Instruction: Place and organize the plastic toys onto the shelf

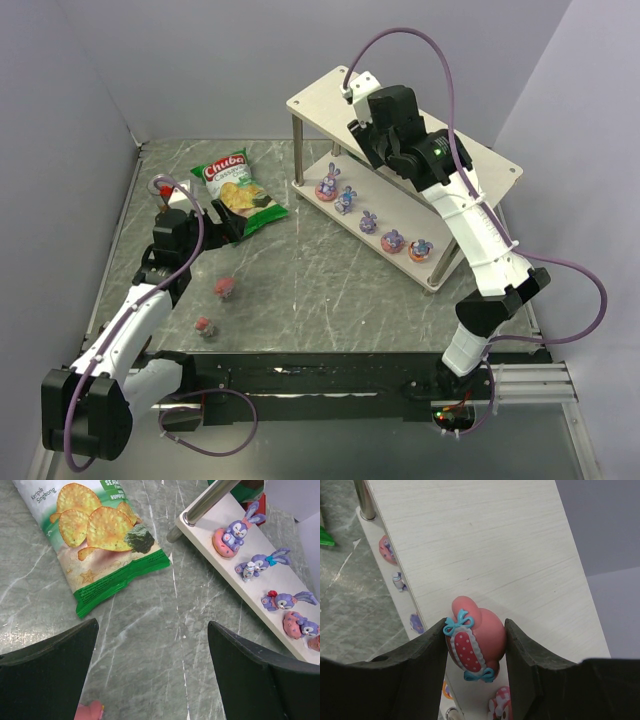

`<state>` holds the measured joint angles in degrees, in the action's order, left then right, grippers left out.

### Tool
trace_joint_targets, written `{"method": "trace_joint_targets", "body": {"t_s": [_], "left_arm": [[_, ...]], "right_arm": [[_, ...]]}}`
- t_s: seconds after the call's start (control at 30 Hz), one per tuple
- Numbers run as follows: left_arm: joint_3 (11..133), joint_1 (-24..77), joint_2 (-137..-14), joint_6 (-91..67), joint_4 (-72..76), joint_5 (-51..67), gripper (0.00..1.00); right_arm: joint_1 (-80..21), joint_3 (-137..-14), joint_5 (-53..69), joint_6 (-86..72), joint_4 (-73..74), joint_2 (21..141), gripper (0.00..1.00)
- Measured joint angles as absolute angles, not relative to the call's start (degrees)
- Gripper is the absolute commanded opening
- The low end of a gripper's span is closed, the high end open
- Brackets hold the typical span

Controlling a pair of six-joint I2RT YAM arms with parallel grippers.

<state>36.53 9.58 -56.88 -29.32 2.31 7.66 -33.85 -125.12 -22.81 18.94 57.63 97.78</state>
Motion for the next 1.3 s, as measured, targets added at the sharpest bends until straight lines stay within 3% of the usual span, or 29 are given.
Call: {"method": "trace_joint_targets", "body": {"t_s": [0.3,0.47,1.3], "left_arm": [[36.53,9.58,-56.9,-29.3,2.31,7.64,0.96],[36.53,9.58,-56.9,-29.3,2.31,7.53,0.96],[36.53,9.58,-56.9,-29.15,2.28,7.22,0.96]], "right_arm": [[-33.69,-125.12,-22.83,18.94,57.45,97.82,0.46],[-33.63,-125.12,-22.83,18.94,57.36,97.82,0.52],[-30.37,-126.72,-15.57,15.84,58.63,98.04,0.63]]}}
